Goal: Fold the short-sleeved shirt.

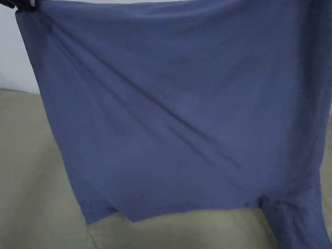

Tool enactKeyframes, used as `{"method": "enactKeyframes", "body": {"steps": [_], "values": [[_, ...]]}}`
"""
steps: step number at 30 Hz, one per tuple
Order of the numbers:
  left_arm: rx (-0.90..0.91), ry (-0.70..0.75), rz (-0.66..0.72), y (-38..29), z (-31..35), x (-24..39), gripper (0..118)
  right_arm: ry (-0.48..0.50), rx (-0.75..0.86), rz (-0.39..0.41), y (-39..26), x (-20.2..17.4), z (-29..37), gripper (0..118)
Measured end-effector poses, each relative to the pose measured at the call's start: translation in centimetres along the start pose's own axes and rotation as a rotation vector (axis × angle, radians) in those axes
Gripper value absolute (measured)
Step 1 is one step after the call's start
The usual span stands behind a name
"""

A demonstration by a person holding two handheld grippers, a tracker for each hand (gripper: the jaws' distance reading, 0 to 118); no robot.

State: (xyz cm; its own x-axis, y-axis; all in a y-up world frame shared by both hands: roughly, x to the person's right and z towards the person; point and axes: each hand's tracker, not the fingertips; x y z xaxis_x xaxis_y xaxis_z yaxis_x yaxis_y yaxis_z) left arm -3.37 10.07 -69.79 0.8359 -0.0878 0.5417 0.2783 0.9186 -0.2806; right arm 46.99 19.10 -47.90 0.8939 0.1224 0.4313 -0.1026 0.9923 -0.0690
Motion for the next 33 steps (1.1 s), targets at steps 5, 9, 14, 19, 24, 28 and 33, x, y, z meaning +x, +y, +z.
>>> {"method": "enactKeyframes", "body": {"steps": [5,9,14,19,24,28,33], "values": [[0.087,0.048,-0.04,4.2,0.7,0.1,2,0.004,0.123,-0.04,4.7,-0.1,0.9,0],[0.129,0.088,-0.077,5.5,1.5,0.0,2,0.022,0.117,-0.012,5.5,-0.3,2.4,0],[0.109,0.051,-0.058,3.1,2.5,0.1,2,0.083,0.055,0.003,1.9,-0.1,3.8,0],[0.032,0.021,-0.064,-2.1,3.1,0.1,2,0.176,-0.017,-0.031,-4.0,-0.7,6.7,0],[-0.027,-0.023,-0.054,-7.9,5.1,0.3,2,0.245,-0.064,-0.037,-9.4,-1.8,11.0,0],[-0.085,-0.07,-0.032,-12.4,7.1,0.8,2,0.283,-0.148,-0.089,-13.5,-2.2,14.3,0],[-0.142,-0.128,-0.015,-19.6,10.6,1.7,2,0.307,-0.207,-0.109,-19.3,-2.2,19.0,0]]}}
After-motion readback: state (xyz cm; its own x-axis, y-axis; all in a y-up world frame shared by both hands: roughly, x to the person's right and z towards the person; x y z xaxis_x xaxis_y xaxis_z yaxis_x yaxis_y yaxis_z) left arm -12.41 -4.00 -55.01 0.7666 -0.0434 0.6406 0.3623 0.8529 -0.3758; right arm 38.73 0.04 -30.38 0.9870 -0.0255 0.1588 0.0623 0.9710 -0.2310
